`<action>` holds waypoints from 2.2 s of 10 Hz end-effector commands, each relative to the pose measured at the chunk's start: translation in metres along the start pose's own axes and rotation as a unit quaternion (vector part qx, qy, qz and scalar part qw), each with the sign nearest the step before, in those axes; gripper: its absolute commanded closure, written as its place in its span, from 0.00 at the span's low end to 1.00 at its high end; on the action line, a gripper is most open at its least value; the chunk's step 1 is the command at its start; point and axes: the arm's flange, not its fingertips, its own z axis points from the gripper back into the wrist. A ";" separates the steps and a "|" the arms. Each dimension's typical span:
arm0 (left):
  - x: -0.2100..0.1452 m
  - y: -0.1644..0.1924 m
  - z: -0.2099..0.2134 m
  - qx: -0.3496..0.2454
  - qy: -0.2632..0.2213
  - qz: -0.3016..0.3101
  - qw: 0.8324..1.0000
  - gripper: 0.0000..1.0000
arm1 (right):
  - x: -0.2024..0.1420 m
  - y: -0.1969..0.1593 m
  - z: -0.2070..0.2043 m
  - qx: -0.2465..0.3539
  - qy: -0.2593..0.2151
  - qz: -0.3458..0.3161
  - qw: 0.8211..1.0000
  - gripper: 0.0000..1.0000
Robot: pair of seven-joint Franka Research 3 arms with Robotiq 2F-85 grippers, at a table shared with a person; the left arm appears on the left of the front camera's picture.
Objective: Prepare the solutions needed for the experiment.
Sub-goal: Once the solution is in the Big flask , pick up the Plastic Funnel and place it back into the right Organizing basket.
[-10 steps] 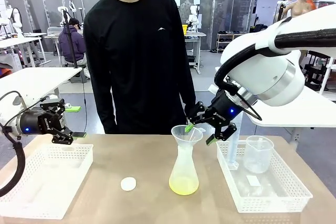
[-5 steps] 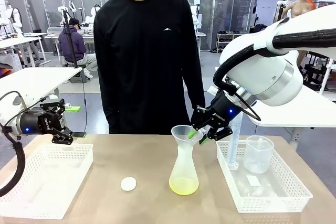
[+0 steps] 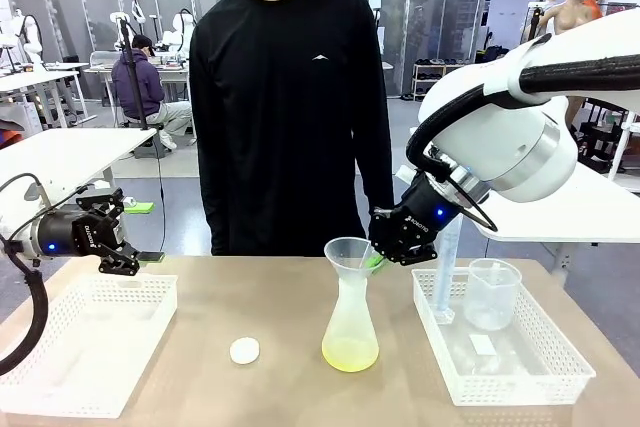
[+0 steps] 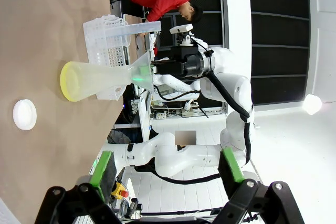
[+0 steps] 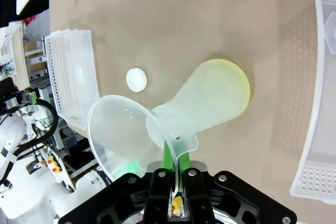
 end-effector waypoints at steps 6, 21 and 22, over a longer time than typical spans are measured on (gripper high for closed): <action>-0.001 -0.002 0.000 0.002 0.004 -0.005 1.000 0.00 | -0.013 0.011 0.015 -0.017 -0.014 0.004 1.000 1.00; -0.001 -0.002 0.000 0.002 0.004 -0.005 1.000 0.00 | -0.048 0.027 0.102 0.023 -0.069 0.073 0.995 1.00; -0.001 -0.002 0.000 0.002 0.004 -0.005 1.000 0.00 | -0.038 0.015 0.112 0.020 -0.080 0.068 0.994 1.00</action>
